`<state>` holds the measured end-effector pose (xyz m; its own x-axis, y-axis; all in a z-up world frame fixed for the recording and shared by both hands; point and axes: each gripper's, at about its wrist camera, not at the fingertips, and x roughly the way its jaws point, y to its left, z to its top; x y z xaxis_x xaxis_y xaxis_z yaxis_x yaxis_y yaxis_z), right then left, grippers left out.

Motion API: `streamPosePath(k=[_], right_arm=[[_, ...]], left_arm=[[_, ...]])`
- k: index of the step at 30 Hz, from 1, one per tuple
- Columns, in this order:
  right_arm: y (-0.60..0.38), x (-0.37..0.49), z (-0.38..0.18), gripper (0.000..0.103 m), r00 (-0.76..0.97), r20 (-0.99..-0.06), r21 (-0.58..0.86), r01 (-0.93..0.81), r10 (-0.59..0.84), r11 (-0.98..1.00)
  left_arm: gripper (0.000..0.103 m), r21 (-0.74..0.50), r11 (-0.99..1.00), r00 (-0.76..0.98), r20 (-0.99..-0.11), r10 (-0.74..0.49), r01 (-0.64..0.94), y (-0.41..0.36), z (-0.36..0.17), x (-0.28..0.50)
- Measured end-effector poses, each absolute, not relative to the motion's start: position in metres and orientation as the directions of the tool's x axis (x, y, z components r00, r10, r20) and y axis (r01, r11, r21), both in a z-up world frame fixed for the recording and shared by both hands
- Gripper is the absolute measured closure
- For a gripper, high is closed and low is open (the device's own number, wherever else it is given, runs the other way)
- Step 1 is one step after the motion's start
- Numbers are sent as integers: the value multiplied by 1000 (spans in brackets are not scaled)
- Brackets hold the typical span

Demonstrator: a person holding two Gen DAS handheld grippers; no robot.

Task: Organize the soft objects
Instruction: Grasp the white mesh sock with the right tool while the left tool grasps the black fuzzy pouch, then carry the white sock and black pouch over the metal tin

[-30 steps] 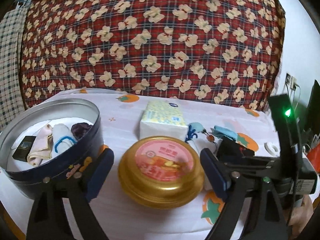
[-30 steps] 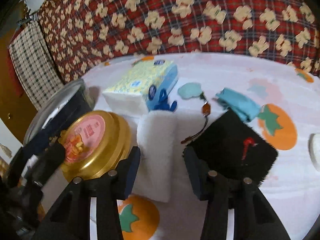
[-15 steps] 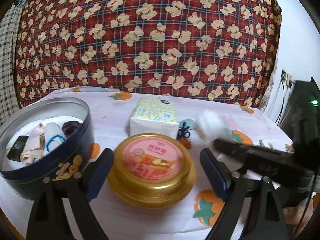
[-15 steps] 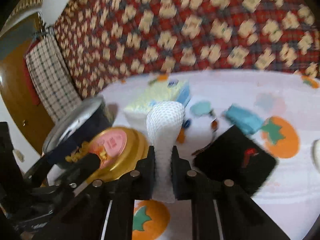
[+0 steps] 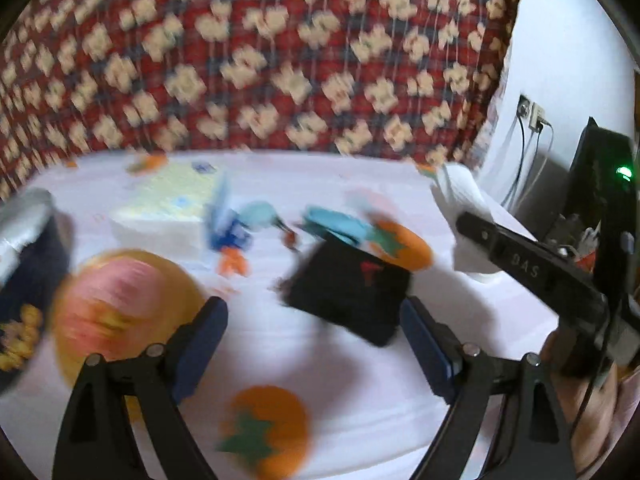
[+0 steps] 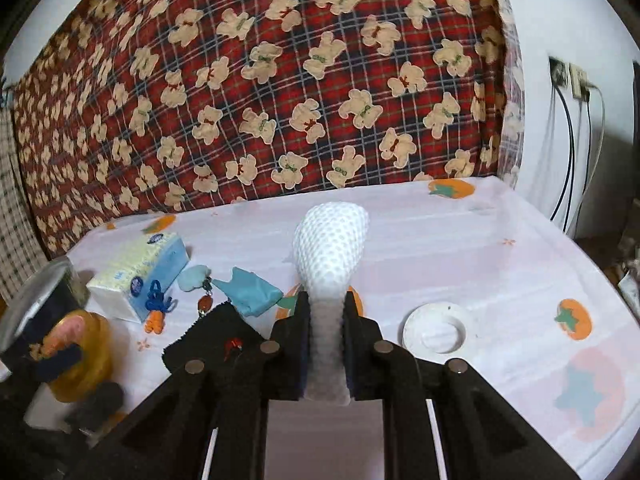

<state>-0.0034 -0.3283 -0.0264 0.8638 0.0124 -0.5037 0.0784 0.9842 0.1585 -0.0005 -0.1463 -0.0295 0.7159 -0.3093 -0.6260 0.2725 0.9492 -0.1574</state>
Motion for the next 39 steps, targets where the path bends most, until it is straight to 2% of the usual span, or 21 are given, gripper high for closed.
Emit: streamPosePath(k=[3,7,14,19,24,27,29,30,33,35,36,39], right_arm=[[-335,-9,-26,88,874,-486,187,78,23,979],[-343,-16,-25,87,892,-451,225,94,18,970],[-351,-25,-23,87,911,-412,270,100,21,958],[-358,-24,-26,87,909,-416,309,101,39,946],[-354,-22,-26,87,905,-423,294,91,44,952],[-353,-23,-26,86,906,-421,289,92,40,953],[-354,-22,-26,86,905,-424,291,97,37,952],[-355,-22,-26,86,904,-427,293,102,35,951],[-357,-22,-26,86,902,-431,296,113,27,948],[-357,-23,-26,86,902,-431,296,115,25,948],[-356,-23,-25,86,902,-430,294,116,23,949],[-356,-23,-25,86,902,-430,289,119,18,950]], left_arm=[[14,-229,952,672,-674,-306,203,-161,-35,12],[14,-301,954,640,-731,-237,9,-169,-47,25],[14,-306,933,596,-791,-140,-187,-186,-56,40],[1,-283,937,588,-801,-113,-206,-196,-54,49],[1,-183,978,601,-794,-89,-96,-209,-55,55],[11,-108,994,606,-791,-82,-6,-215,-57,54],[29,-119,991,608,-783,-128,55,-210,-55,52],[33,-121,988,606,-781,-154,95,-207,-54,51],[58,-153,973,595,-772,-226,171,-193,-52,46],[83,-213,951,571,-761,-306,225,-179,-57,45],[89,-241,939,555,-759,-339,244,-174,-59,45],[92,-281,916,530,-750,-396,286,-165,-62,39]])
